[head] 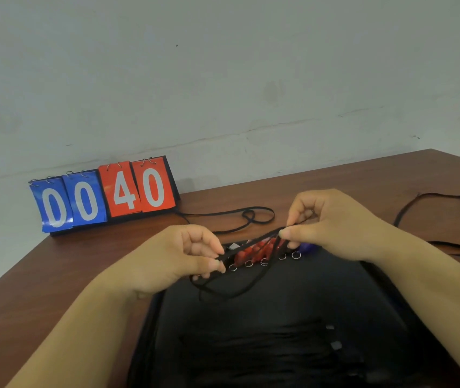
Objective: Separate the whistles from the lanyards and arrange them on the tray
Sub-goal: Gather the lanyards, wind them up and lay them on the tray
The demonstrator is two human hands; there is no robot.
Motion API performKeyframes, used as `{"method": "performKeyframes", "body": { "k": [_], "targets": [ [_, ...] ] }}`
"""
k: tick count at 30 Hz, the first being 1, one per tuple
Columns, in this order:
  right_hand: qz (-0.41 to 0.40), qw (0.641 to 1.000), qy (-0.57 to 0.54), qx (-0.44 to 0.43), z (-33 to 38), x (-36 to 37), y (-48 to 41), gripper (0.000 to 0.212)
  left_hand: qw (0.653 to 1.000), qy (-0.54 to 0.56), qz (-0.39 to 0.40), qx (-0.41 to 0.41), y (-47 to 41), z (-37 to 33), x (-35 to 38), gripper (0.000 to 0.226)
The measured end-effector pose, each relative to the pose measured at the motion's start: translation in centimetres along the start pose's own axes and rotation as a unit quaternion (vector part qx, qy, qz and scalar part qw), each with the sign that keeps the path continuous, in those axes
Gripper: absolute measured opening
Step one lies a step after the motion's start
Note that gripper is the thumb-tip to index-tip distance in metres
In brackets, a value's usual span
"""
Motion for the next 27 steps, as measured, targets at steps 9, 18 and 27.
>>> {"method": "performKeyframes", "body": {
  "k": [9,18,27],
  "targets": [
    [0.065,0.997,0.041,0.031,-1.5,1.1,0.0,0.015,0.997,-0.036,0.045,-0.045,0.0,2.1,-1.0,0.011],
    [0.149,0.986,0.067,0.042,-1.9,3.3,0.5,0.017,0.974,-0.216,0.065,-0.021,-0.1,2.0,0.4,0.007],
    [0.24,0.962,0.12,0.04,-2.3,5.3,1.2,0.007,0.925,-0.328,0.187,-0.047,1.1,3.8,1.7,0.004]
  ]
}}
Point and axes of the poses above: each hand's wrist, its own y-axis away from the middle knuckle, its own x-axis out of the palm, z = x × y, the point moved 10 cm from there along -y, towards the middle knuckle, and after that the axes turned 2 degrees about -z, right-handed, at the moved point
